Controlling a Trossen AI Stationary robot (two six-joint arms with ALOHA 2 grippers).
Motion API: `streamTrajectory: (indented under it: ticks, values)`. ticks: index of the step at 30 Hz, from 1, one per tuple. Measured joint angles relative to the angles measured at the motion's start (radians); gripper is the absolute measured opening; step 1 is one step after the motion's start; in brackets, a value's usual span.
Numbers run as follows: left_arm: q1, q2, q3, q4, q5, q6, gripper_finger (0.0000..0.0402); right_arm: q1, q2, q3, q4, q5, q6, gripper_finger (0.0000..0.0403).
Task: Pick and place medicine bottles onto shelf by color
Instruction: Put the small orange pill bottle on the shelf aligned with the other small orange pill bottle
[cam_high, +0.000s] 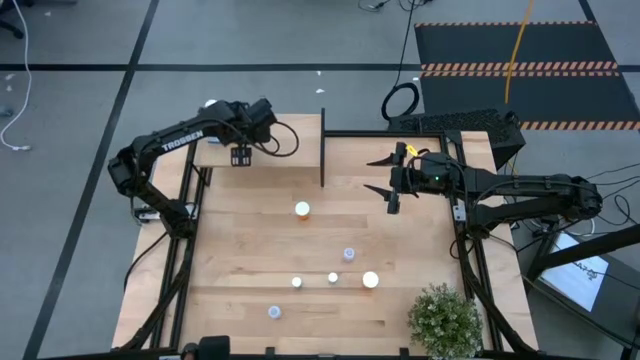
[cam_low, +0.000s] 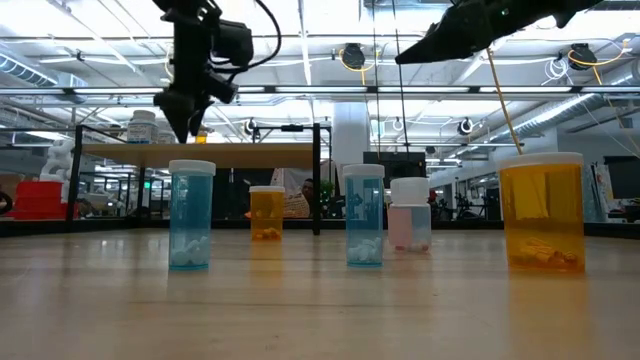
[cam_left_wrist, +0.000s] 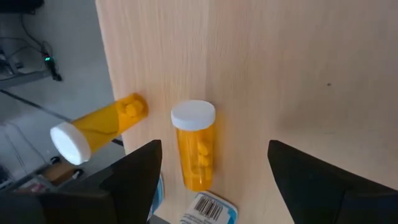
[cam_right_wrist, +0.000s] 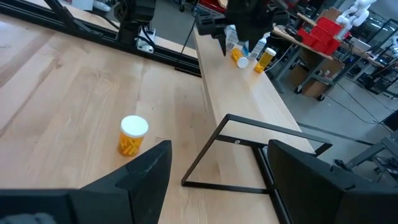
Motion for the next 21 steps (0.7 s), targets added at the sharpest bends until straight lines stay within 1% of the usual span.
streamTrajectory:
  ticks: [6,13,17,21]
  values:
    - [0.001,0.0,-0.032,0.05,-0.016,-0.001,0.0296,0.0,0.0,0.0,0.002,0.0,0.0,0.0258]
    - [0.034,0.0,-0.032,0.053,-0.013,-0.022,0.0294,0.0,0.0,0.0,0.002,0.0,0.0,0.0258]
    - [0.063,0.0,-0.032,0.052,0.047,-0.043,0.0272,0.0,0.0,0.0,0.002,0.0,0.0,0.0258]
    - [0.076,0.0,-0.032,0.053,0.064,-0.047,0.0238,0.0,0.0,0.0,0.002,0.0,0.0,0.0258]
